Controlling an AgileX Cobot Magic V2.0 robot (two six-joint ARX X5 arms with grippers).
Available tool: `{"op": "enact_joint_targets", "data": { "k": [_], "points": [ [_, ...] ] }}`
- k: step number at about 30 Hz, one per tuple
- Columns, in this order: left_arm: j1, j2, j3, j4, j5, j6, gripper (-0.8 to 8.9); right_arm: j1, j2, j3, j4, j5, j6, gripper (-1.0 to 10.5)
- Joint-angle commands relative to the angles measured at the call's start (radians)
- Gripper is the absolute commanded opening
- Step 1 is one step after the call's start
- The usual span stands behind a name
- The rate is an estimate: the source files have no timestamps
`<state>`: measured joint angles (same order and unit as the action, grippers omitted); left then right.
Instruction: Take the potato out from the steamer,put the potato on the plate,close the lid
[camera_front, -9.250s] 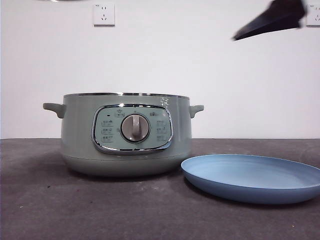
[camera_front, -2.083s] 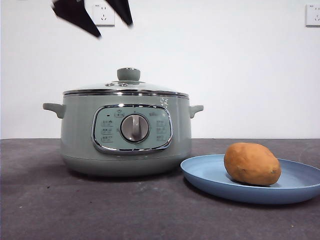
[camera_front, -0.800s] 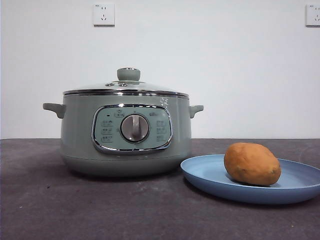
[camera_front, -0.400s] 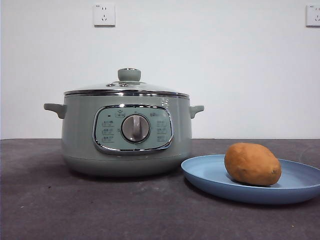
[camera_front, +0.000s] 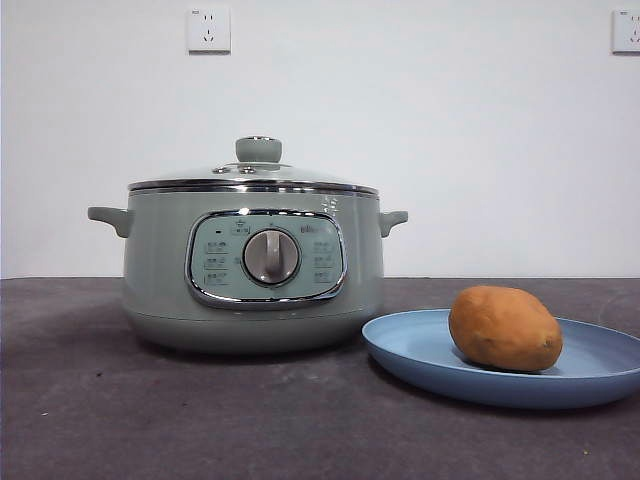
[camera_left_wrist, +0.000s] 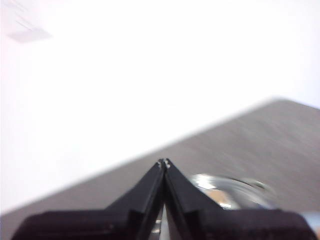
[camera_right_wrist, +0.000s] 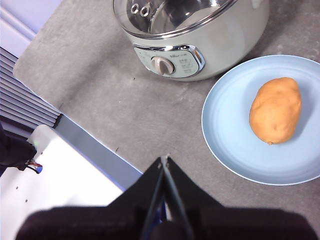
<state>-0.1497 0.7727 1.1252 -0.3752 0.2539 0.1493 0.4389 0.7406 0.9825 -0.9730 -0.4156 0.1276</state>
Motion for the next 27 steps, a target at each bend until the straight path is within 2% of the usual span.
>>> {"op": "enact_joint_targets", "data": {
  "k": [1,4,7,14,23,27],
  "points": [
    [0.072,-0.148,-0.265,0.180,-0.056,0.013,-0.04,0.002,-0.002,0.000,0.003,0.002,0.004,0.0],
    [0.118,-0.288,-0.458,0.261,-0.127,0.013,-0.04,0.002,-0.002,0.000,0.003,0.003,0.004,0.0],
    [0.148,-0.406,-0.609,0.262,-0.185,0.012,-0.04,0.002,-0.002,0.000,0.003,0.003,0.004,0.0],
    [0.174,-0.594,-0.876,0.263,-0.200,0.004,-0.03,0.002,-0.002,0.000,0.003,0.003,0.004,0.0],
    [0.175,-0.734,-1.111,0.262,-0.201,-0.016,-0.04,0.002,-0.002,0.000,0.003,0.003,0.004,0.0],
    [0.175,-0.771,-1.123,0.188,-0.202,-0.024,-0.03,0.002,-0.002,0.000,0.003,0.003,0.004,0.0]
  ]
}}
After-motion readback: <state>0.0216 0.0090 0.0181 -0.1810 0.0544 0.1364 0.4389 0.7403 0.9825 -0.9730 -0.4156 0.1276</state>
